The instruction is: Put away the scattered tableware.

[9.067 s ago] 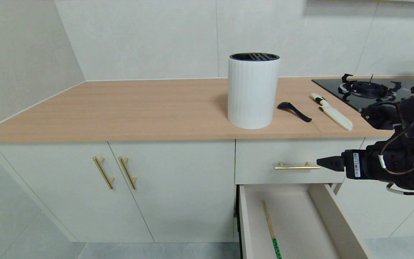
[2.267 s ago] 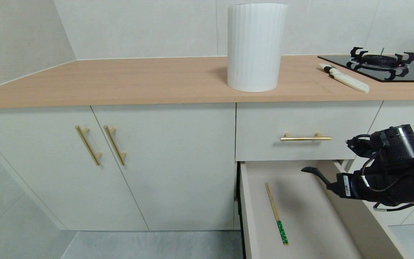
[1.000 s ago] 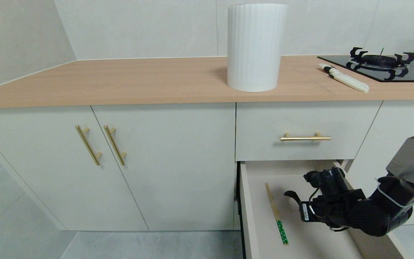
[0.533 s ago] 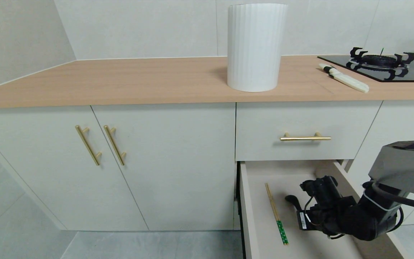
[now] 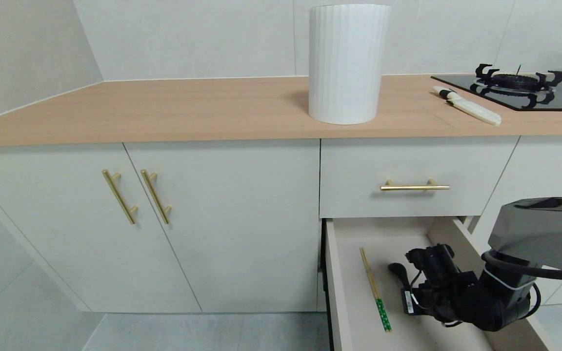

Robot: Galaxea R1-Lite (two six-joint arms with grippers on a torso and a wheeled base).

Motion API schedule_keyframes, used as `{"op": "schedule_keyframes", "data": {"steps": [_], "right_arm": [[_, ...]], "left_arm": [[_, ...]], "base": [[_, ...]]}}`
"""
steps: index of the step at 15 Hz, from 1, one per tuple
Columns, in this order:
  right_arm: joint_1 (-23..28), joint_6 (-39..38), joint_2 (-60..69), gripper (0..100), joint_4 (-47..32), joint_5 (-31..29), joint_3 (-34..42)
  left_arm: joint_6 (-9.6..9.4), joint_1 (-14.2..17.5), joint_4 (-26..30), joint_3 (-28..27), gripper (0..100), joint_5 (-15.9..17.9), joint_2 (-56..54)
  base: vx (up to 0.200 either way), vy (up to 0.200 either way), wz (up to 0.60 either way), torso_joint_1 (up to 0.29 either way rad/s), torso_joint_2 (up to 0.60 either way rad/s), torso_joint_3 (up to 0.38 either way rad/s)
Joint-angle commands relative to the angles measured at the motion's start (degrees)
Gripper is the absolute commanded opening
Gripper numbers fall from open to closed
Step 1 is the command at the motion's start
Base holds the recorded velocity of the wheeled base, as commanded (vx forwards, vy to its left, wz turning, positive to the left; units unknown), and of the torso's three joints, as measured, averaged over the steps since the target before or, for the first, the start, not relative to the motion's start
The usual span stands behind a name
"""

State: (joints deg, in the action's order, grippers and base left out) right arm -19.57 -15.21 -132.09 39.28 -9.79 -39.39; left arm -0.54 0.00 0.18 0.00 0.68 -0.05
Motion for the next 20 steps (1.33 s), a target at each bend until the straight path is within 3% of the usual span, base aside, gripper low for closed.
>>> {"op": "schedule_keyframes", "data": {"steps": [1,4,5,10,13,18,20], "right_arm": [[0.0,0.0,-0.5,0,0.0,0.0,-0.1],[0.1,-0.1,-0.5,0,0.0,0.0,-0.1],[0.1,-0.1,-0.4,100,0.0,0.0,0.0],[0.2,-0.4,2.9,100,-0.1,-0.1,0.5],[0.1,0.4,17.9,100,-1.8,0.0,4.8],[-2.2,1.6,46.3,100,-28.4,4.9,3.4],[-3.8,1.6,50.8,100,-32.9,5.6,3.6]], "left_arm": [[0.01,0.0,0.0,0.0,100,0.0,0.0],[0.10,-0.1,0.0,0.0,100,0.0,0.0],[0.01,0.0,0.0,0.0,100,0.0,0.0],[0.01,0.0,0.0,0.0,100,0.0,0.0],[0.01,0.0,0.0,0.0,100,0.0,0.0],[0.01,-0.1,0.0,0.0,100,0.0,0.0],[-0.08,0.0,0.0,0.0,100,0.0,0.0]], "base": [[0.000,0.000,0.00,0.000,0.00,0.000],[0.000,0.000,0.00,0.000,0.00,0.000],[0.000,0.000,0.00,0.000,0.00,0.000],[0.000,0.000,0.00,0.000,0.00,0.000],[0.000,0.000,0.00,0.000,0.00,0.000],[0.000,0.000,0.00,0.000,0.00,0.000],[0.000,0.000,0.00,0.000,0.00,0.000]]}}
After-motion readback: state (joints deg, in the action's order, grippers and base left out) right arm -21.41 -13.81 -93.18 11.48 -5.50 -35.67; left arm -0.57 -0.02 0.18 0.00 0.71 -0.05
